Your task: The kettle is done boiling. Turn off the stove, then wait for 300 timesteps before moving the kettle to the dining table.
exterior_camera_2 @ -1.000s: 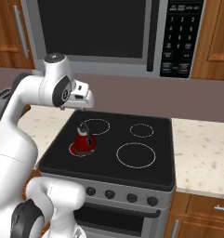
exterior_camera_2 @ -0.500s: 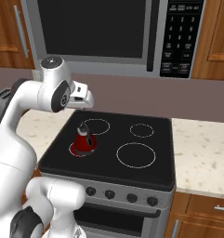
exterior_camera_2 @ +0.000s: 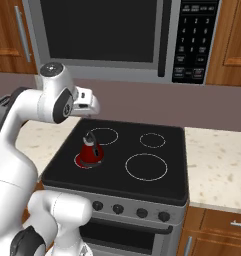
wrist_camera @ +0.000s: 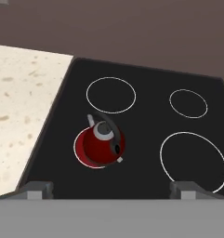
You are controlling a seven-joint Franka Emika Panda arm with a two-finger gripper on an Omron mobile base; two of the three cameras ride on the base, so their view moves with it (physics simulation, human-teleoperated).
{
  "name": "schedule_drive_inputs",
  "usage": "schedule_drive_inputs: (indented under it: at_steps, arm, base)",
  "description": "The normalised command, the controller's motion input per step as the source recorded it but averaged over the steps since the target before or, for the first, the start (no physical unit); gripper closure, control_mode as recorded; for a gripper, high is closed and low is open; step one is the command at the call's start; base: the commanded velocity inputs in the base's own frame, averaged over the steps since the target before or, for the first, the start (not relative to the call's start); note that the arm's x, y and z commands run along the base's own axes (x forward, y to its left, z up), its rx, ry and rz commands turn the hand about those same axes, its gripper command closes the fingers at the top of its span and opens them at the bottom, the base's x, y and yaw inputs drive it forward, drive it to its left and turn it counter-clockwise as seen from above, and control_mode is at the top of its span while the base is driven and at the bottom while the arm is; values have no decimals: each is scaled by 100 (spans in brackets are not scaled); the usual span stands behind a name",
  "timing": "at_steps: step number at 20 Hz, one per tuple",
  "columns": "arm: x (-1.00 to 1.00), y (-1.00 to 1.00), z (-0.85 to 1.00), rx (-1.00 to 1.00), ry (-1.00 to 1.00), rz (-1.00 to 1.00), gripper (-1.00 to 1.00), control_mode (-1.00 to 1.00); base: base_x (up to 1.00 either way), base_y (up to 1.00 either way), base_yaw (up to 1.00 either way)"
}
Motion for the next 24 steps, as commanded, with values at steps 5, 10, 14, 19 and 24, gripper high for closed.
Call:
schedule_drive_inputs:
  at_steps: [5,10,14,19,24]
  arm:
    - [0,14,4,-6,-1,6,-100,-100]
    - [0,12,1,-6,0,6,-100,-100]
    - [0,11,0,-6,0,6,-100,-100]
    - [0,8,0,-4,-1,5,-100,-100]
    - [-3,15,2,-5,-2,3,-100,-100]
  base:
    - [0,0,0]
    - [0,0,0]
    - [0,0,0]
    - [0,0,0]
    - [0,0,0]
